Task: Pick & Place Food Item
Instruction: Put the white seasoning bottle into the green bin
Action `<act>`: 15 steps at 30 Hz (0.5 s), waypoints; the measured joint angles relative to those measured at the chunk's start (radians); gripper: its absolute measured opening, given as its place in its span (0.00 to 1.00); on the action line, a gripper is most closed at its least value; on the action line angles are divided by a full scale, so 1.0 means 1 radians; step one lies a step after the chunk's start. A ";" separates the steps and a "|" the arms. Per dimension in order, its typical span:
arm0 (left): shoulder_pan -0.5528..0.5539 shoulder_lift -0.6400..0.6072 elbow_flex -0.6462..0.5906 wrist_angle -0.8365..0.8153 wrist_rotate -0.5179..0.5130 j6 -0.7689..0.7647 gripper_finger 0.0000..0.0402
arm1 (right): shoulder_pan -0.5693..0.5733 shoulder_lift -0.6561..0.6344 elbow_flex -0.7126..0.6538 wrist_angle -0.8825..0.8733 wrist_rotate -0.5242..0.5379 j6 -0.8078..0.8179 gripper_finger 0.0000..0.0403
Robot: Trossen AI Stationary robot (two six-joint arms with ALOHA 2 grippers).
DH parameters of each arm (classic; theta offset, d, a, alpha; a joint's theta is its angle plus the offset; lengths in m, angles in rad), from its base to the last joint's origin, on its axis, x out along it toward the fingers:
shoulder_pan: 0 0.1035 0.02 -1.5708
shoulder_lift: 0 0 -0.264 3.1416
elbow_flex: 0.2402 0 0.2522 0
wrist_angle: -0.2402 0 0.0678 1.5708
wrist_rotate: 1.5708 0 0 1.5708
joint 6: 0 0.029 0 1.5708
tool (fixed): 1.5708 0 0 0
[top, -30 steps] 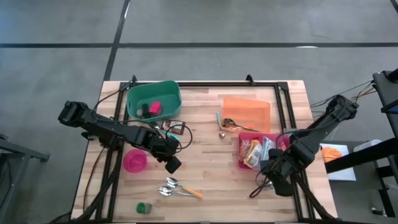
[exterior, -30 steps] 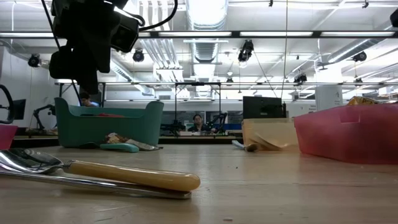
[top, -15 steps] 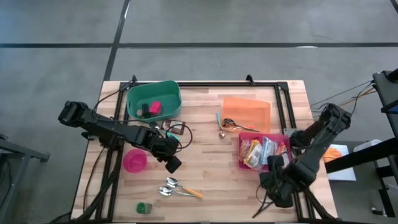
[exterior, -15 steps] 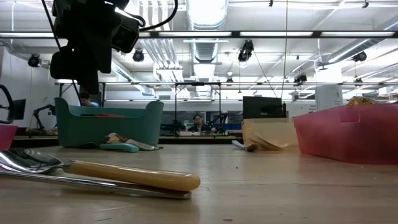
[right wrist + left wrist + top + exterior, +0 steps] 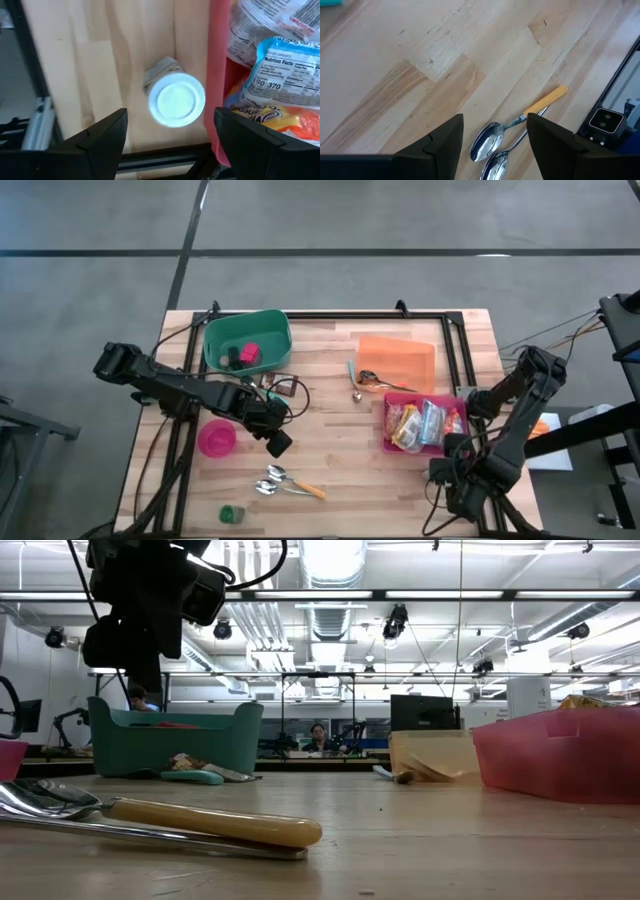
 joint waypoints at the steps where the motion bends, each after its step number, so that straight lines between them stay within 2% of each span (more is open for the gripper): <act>1: 0.000 0.000 0.000 0.000 0.000 -0.001 0.55 | 0.000 0.000 -0.012 0.004 0.003 0.003 0.73; 15: 0.001 0.000 0.000 0.002 -0.001 -0.008 0.55 | -0.001 -0.010 -0.125 0.144 0.005 0.015 0.73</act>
